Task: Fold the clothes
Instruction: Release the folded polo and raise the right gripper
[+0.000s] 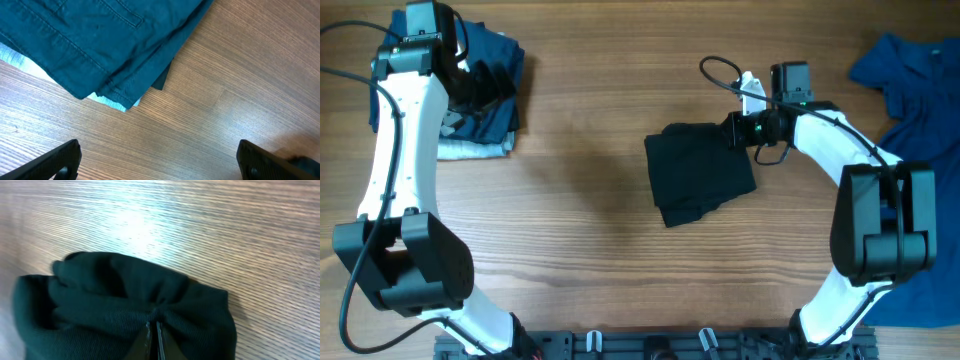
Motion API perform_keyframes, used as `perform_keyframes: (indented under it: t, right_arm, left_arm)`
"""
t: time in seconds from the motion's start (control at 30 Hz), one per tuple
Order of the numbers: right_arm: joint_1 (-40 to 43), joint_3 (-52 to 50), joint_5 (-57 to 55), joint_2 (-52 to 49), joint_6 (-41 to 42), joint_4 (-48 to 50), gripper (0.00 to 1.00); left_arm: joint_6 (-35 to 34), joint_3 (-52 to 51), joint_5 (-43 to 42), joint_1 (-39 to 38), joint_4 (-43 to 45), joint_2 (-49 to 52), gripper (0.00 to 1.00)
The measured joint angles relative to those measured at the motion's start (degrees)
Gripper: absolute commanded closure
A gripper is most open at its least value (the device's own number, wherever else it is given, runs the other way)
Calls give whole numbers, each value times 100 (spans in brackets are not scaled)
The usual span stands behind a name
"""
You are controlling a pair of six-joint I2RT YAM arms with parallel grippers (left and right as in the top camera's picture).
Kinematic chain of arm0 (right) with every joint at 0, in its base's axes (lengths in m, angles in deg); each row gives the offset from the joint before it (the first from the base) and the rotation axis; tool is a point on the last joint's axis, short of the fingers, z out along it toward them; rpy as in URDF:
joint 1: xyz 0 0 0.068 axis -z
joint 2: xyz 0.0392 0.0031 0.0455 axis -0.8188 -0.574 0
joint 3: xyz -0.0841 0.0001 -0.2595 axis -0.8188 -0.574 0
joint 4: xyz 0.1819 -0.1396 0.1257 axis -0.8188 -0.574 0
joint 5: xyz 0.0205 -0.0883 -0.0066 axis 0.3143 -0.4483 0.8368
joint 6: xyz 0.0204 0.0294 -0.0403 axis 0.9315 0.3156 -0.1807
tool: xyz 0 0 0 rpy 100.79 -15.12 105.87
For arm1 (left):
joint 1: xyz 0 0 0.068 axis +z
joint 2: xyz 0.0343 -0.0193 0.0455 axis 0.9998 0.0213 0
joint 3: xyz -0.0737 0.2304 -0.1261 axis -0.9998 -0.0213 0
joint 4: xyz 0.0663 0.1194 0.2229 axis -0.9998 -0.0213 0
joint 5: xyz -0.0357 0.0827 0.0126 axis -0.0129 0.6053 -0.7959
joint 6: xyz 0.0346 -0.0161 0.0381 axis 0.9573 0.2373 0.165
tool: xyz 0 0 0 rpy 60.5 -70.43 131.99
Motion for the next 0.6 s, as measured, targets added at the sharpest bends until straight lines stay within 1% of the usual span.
perform_keyframes:
  t: [0.17,0.3,0.33,0.4,0.43,0.47,0.53,0.57,0.6]
  right_arm:
    - [37,-2,-59,-251,15,313,96]
    - [37,254,-24,-98,13,-136,93]
    - [37,326,20,105,37,-313,93]
    - [37,527,118,885,170,-699,93]
    - [37,656,190,1510,210,-1139,95]
    - [37,697,240,1775,221,-1425,96]
    - [37,761,317,2162,201,-2249,96]
    - [35,750,356,2194,131,-2610,96]
    - [35,619,400,2164,26,-2702,96]
  left_arm:
    - [0,0,0,0,0,0,0]
    - [0,0,0,0,0,0,0]
    - [0,0,0,0,0,0,0]
    - [0,0,2,0,0,0,0]
    - [0,0,0,0,-2,0,0]
    - [0,0,0,2,-2,0,0]
    - [0,0,0,0,13,0,0]
    - [0,0,0,0,2,0,0]
    - [0,0,0,0,0,0,0]
